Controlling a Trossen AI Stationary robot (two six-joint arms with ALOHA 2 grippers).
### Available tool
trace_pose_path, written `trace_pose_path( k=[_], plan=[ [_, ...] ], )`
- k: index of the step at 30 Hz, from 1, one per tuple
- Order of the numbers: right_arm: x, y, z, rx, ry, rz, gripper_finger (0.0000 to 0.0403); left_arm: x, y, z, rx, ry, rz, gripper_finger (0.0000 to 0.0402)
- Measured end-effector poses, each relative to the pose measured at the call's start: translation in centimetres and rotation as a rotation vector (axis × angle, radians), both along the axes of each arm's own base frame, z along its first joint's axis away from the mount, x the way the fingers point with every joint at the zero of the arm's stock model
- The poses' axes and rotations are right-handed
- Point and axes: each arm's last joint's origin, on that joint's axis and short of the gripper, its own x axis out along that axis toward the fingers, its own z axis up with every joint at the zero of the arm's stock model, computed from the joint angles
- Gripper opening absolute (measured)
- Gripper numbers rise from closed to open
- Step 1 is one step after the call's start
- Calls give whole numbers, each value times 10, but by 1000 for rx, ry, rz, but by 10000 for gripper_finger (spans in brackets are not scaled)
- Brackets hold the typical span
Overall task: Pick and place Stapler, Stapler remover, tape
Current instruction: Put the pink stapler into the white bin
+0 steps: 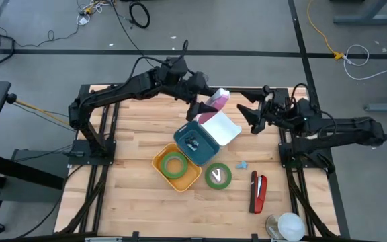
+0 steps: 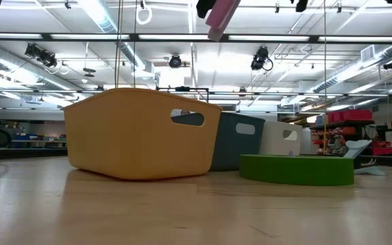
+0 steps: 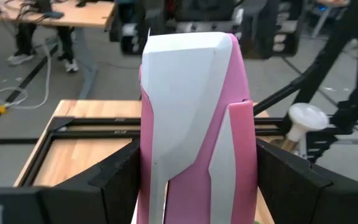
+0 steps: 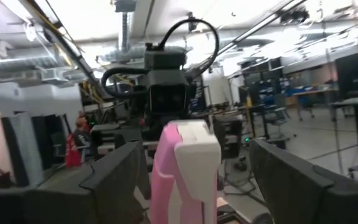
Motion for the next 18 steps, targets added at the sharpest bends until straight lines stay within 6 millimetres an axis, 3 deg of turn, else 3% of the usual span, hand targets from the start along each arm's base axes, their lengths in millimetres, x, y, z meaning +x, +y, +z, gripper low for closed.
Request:
trace_pose_path(
  k=[7,18],
  plan=[
    [14,-10,-4,26,9,53,302,0,-1,2,-11,-25,-36,276],
    [20,-17,-8,147,-25,24,313,0,-1,2,-12,-24,-36,276]
  ],
)
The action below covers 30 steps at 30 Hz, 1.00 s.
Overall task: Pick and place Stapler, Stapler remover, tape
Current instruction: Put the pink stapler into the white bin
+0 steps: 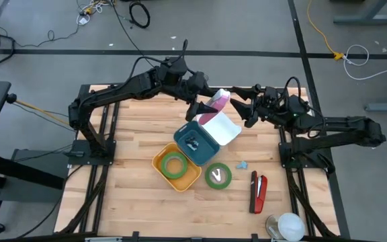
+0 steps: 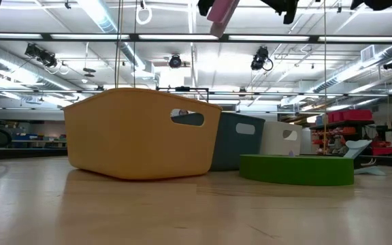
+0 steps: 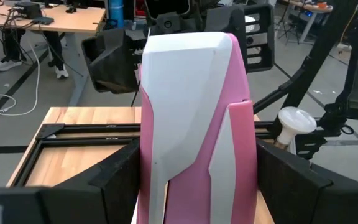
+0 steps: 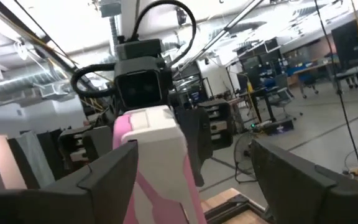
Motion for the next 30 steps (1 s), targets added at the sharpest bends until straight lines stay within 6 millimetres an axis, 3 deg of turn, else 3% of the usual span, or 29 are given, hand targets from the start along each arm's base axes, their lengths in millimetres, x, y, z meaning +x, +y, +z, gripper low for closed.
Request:
trace_pose_path(
  k=[6,12,20,30],
  plan=[
    [1,0,0,-13,0,-2,356,0,0,0,-20,4,6,276],
    [1,4,4,-156,-12,94,384,0,0,0,-24,5,6,276],
    [2,4,3,-158,-10,90,386,0,0,0,-25,5,6,276],
    [20,-6,-5,-157,-49,85,387,0,0,0,-29,6,7,276]
  ],
)
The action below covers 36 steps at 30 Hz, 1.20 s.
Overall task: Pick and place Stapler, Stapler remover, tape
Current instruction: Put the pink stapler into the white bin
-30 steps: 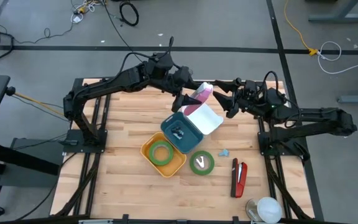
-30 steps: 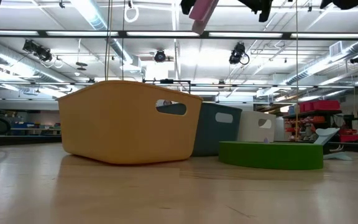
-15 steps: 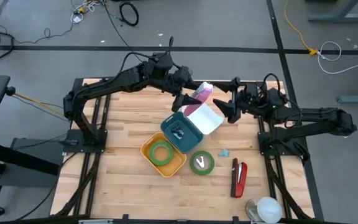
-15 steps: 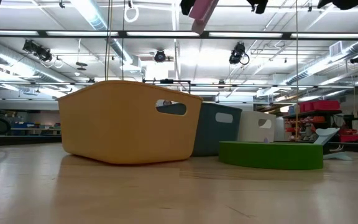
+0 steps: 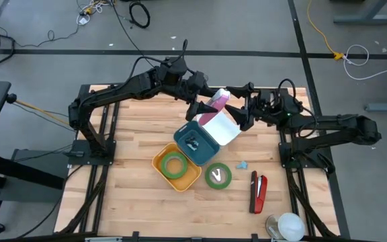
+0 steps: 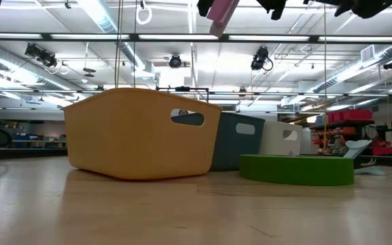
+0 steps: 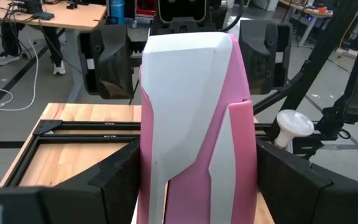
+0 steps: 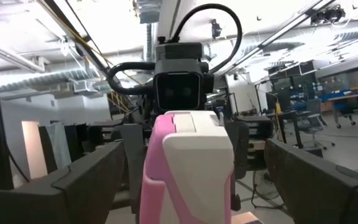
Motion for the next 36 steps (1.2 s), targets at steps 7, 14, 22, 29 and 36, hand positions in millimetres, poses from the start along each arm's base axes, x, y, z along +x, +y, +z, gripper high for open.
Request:
trace_pose_path(
  k=[7,14,22,29,36],
  plan=[
    [8,-2,-6,-7,2,17,387,0,0,0,-16,3,4,276],
    [18,-4,-10,-10,-30,17,386,0,0,0,-15,3,4,276],
    [23,-5,-15,-3,-22,18,366,0,0,0,-18,3,5,276],
    [23,-7,-15,32,-37,30,324,0,0,0,-21,5,6,276],
    [23,-7,-14,30,-39,32,266,0,0,0,-20,5,8,276]
  ],
)
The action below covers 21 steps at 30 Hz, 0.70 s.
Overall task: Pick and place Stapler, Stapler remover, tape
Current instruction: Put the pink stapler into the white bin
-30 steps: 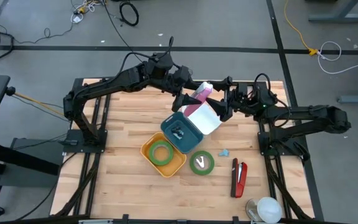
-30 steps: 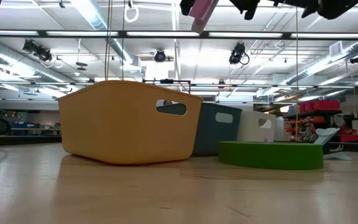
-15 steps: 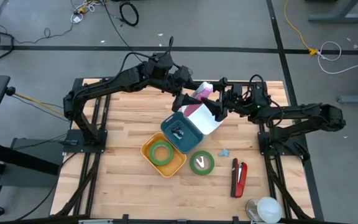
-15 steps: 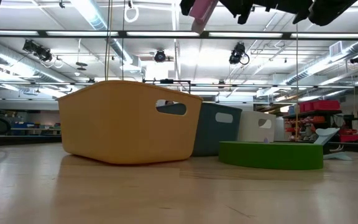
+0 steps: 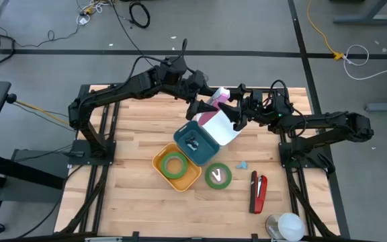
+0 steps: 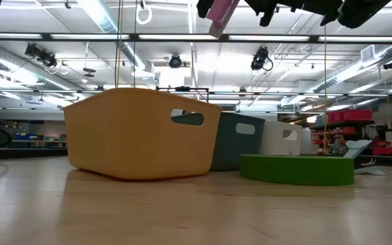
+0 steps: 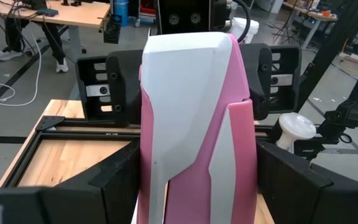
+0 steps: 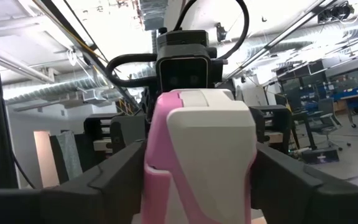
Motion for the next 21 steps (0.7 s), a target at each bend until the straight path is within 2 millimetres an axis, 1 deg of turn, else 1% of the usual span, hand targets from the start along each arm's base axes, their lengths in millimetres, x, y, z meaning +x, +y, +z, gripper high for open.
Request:
trace_pose_path(
  k=[4,6,13,21],
  plan=[
    [0,0,0,-3,-1,5,240,0,0,0,-2,1,1,276],
    [0,0,0,-8,0,15,234,0,0,0,-2,2,3,275],
    [0,0,0,-9,0,17,237,0,0,0,-2,1,2,277],
    [0,1,0,-14,-1,21,231,0,0,-1,4,13,26,299]
  ],
)
